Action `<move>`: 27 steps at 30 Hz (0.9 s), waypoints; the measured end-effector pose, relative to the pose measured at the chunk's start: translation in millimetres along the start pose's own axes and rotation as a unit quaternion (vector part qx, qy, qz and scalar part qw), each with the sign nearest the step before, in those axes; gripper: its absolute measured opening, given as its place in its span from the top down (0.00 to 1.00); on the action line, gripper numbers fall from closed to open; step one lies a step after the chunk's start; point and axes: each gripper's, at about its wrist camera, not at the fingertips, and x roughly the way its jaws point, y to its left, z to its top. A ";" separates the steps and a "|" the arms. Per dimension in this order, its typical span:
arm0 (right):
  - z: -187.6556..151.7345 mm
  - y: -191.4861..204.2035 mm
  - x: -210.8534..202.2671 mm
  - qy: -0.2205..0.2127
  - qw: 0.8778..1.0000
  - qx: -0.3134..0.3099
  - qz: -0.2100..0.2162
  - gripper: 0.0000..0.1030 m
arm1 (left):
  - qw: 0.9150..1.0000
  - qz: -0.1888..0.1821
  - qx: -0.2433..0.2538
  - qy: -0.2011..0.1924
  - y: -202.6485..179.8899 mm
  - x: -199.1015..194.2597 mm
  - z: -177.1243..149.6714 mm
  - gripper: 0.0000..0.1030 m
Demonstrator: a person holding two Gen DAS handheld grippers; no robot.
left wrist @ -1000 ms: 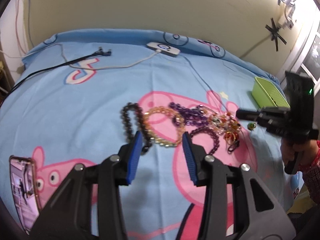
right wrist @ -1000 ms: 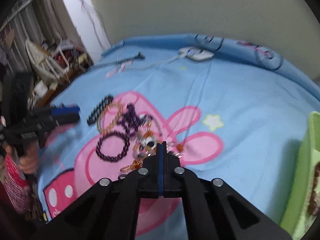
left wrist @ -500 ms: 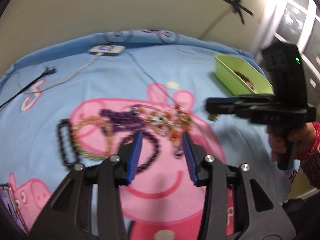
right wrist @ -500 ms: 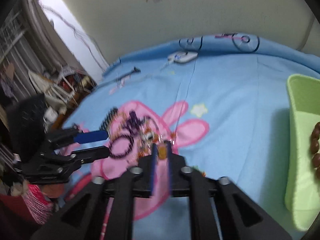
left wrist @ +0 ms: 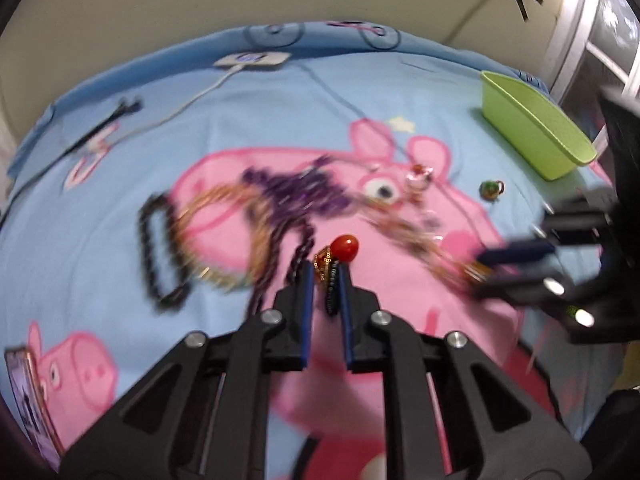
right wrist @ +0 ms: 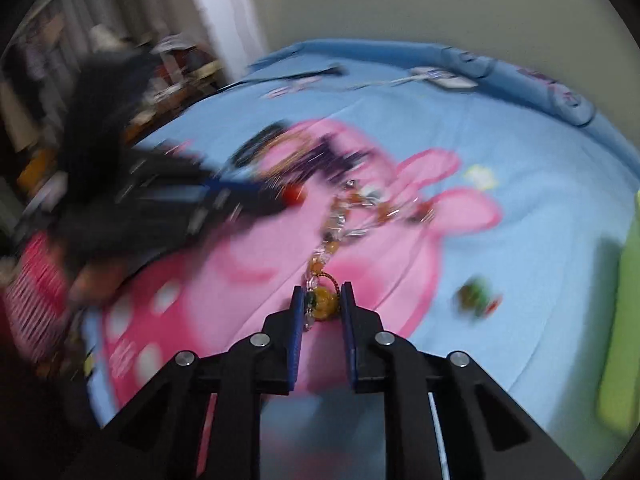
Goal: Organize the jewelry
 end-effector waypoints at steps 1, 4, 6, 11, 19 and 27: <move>-9.7 3.2 -6.1 -0.002 1.000 -0.003 0.007 1.00 | 1.000 0.000 -0.005 0.002 5.4 -3.3 -3.0 0.86; -26.0 2.8 -23.4 -0.021 1.000 0.005 0.002 0.87 | 1.000 0.005 -0.019 -0.012 17.9 -19.8 -12.3 0.71; -31.8 0.0 -34.0 -0.036 0.999 0.013 -0.007 0.85 | 0.999 0.006 -0.024 -0.030 18.7 -33.8 -17.1 0.69; -37.9 -19.4 -55.5 -0.079 0.995 0.057 -0.037 0.85 | 0.997 -0.025 -0.023 -0.069 8.8 -61.6 -14.1 0.69; -20.1 22.8 -8.6 -0.040 0.998 -0.022 -0.047 0.87 | 0.998 -0.032 0.001 -0.062 -15.5 -59.6 -11.8 0.69; -18.5 17.8 -18.2 -0.055 0.996 -0.028 -0.056 0.86 | 0.997 -0.048 0.003 -0.056 -18.6 -58.2 -13.7 0.69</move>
